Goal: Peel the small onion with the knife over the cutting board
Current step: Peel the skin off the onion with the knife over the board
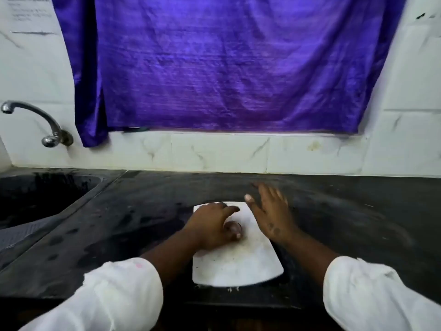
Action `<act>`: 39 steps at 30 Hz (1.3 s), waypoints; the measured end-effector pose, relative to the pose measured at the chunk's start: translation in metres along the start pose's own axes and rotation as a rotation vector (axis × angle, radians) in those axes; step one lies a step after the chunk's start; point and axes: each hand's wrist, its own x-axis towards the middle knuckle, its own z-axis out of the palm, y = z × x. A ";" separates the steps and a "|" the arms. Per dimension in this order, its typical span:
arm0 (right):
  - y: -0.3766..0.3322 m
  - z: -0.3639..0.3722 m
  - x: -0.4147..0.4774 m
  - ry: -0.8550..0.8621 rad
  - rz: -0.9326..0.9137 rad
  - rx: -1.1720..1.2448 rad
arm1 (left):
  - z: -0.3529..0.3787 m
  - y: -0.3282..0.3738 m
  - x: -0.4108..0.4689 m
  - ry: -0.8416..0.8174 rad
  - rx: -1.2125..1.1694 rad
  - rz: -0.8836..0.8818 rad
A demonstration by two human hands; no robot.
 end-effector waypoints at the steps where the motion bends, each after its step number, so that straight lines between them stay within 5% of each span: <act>1: 0.002 0.004 -0.006 -0.023 0.012 0.008 | 0.004 0.003 -0.001 -0.019 -0.056 -0.042; 5: 0.014 0.022 -0.015 -0.124 -0.044 0.049 | 0.012 0.008 -0.001 0.015 -0.302 -0.177; 10: 0.023 0.028 -0.004 -0.265 0.042 0.528 | 0.012 0.010 0.004 0.234 -0.492 -0.197; 15: 0.030 0.036 0.005 -0.237 0.119 0.833 | 0.031 0.001 0.009 0.338 -0.694 -0.113; 24: 0.021 0.023 -0.002 -0.250 0.137 1.116 | 0.027 0.000 0.008 0.407 -1.269 -0.275; 31: 0.021 0.028 -0.012 -0.141 0.127 1.066 | 0.032 0.023 0.012 0.489 -1.383 -0.290; 39: 0.019 0.038 -0.016 -0.118 0.144 1.094 | 0.033 0.026 0.005 0.631 -1.184 -0.240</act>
